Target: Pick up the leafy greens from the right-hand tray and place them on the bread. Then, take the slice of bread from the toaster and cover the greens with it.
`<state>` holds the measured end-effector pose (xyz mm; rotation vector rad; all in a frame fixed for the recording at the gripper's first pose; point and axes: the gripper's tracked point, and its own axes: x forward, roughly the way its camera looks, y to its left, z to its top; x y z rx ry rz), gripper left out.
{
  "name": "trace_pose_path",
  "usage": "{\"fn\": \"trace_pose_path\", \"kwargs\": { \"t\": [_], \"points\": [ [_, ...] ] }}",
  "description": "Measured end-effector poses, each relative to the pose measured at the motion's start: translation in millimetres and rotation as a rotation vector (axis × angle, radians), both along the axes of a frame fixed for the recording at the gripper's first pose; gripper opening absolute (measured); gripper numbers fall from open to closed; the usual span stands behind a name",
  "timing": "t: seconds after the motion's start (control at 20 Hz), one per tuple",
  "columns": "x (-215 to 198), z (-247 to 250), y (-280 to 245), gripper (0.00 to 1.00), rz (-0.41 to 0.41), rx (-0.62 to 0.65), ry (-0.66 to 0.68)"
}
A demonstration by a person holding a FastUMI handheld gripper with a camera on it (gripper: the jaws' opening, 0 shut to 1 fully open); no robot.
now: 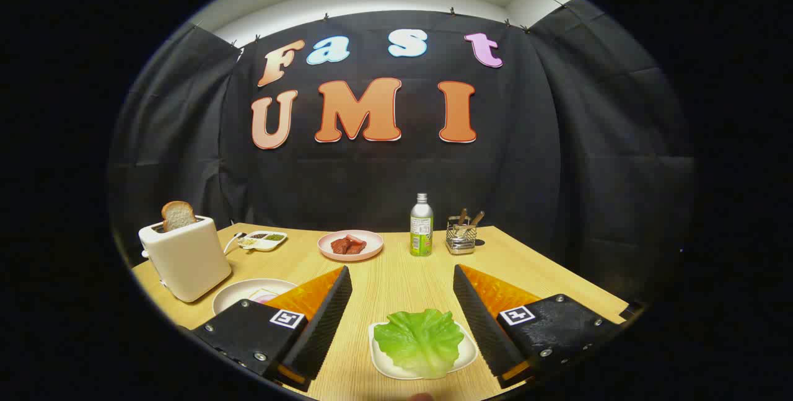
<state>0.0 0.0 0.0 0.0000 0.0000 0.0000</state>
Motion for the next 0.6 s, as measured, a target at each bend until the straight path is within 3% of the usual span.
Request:
{"fn": "trace_pose_path", "kwargs": {
  "t": [0.6],
  "points": [
    [4.5,-12.9,-5.1,0.99,-0.010,0.009,0.030]
  ]
}}
